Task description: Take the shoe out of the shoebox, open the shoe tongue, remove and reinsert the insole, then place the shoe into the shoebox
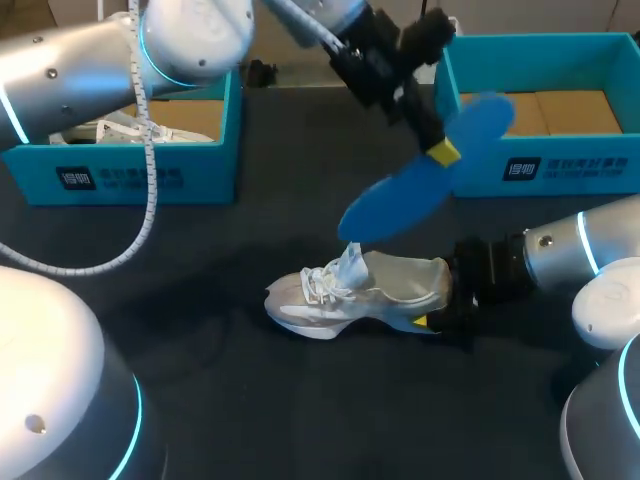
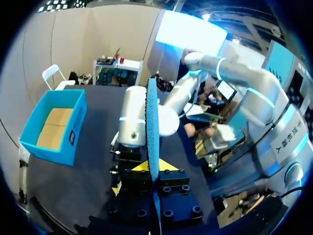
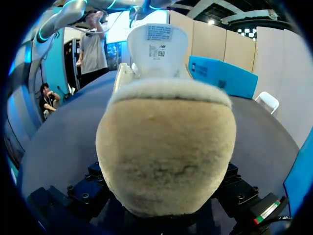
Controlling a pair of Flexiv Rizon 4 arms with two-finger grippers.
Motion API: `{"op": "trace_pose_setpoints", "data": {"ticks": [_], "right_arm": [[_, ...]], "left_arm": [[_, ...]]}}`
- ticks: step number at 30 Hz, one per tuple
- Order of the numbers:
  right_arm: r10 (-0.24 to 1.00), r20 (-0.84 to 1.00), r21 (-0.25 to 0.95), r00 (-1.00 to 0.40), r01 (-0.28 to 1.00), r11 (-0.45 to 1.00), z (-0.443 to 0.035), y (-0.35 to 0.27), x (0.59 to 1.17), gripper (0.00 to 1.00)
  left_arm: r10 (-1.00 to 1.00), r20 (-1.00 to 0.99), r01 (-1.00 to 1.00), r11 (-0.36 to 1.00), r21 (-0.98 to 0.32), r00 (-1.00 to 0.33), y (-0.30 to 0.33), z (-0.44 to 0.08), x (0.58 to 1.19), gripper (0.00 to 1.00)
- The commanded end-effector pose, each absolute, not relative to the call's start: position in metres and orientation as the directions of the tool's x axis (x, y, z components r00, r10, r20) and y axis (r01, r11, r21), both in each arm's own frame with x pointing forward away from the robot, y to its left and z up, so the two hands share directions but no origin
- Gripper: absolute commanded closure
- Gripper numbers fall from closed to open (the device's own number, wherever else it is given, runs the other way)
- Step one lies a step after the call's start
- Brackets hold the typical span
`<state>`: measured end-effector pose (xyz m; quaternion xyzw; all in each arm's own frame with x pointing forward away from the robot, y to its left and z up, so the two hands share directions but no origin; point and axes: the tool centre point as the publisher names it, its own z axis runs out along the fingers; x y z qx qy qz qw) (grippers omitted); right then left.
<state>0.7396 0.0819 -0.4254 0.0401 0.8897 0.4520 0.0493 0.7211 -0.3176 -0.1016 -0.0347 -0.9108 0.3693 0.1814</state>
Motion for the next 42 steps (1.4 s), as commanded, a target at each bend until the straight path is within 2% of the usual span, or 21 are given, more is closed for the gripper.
{"op": "trace_pose_setpoints", "data": {"ticks": [1,12,38,42], "right_arm": [[0.118,-0.053,0.804,-0.992,0.028,0.594,-0.429,0.087,0.738,1.00],[0.118,-0.053,0.804,-0.992,0.028,0.594,-0.429,0.087,0.738,1.00],[0.118,-0.053,0.804,-0.992,0.028,0.594,-0.429,0.087,0.738,1.00],[0.118,-0.053,0.804,-0.992,0.028,0.594,-0.429,0.087,0.738,1.00]], "left_arm": [[0.219,0.330,-0.095,0.686,-0.721,-0.918,-0.309,-0.086,0.724,1.00],[0.256,0.465,-0.285,0.519,-0.806,-0.848,-0.284,-0.036,0.746,1.00],[0.256,0.465,-0.285,0.519,-0.806,-0.848,-0.284,-0.036,0.746,1.00],[0.234,0.454,-0.331,0.422,-0.844,-0.860,-0.275,-0.013,0.730,1.00]]}}
